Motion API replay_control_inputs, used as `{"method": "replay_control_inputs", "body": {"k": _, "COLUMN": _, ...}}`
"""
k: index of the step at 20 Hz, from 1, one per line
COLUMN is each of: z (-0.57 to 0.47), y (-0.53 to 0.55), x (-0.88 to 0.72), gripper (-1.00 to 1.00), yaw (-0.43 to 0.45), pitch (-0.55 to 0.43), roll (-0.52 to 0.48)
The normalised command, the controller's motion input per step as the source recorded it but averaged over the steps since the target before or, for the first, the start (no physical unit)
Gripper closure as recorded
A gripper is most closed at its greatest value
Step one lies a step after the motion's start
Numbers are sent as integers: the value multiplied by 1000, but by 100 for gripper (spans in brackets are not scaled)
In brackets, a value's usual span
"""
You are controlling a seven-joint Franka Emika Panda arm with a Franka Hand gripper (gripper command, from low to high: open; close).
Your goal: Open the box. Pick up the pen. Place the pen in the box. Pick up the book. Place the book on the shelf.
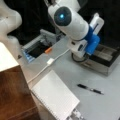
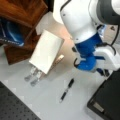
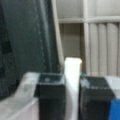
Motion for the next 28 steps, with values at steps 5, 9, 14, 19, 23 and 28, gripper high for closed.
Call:
{"method": "replay_control_inputs", "body": {"k": 5, "z": 422, "y": 238, "x": 159, "gripper": 100, "yaw": 302, "pitch": 96, "roll": -56}}
{"method": "replay_control_inputs", "body": {"k": 9, "z": 456, "y": 235, "x": 18, "gripper": 100, "yaw": 317, "pitch": 51, "roll": -32}}
{"method": "replay_control_inputs", "body": {"k": 14, "z": 385, "y": 335, "x": -54, "gripper": 100, "yaw": 275, "pitch": -32, "roll": 56}}
{"method": "replay_control_inputs", "body": {"k": 19, "z": 245, "y": 285, "x": -79, "gripper": 100, "yaw": 135, "pitch": -3, "roll": 134}}
{"method": "replay_control_inputs", "body": {"k": 23, "z": 112, "y": 229, "x": -14, "gripper": 100, "yaw": 4, "pitch": 15, "roll": 264}}
{"method": "replay_control_inputs", "body": {"k": 28, "z": 23, "y": 226, "x": 72, "gripper": 100, "yaw": -30, "pitch": 2, "roll": 240}}
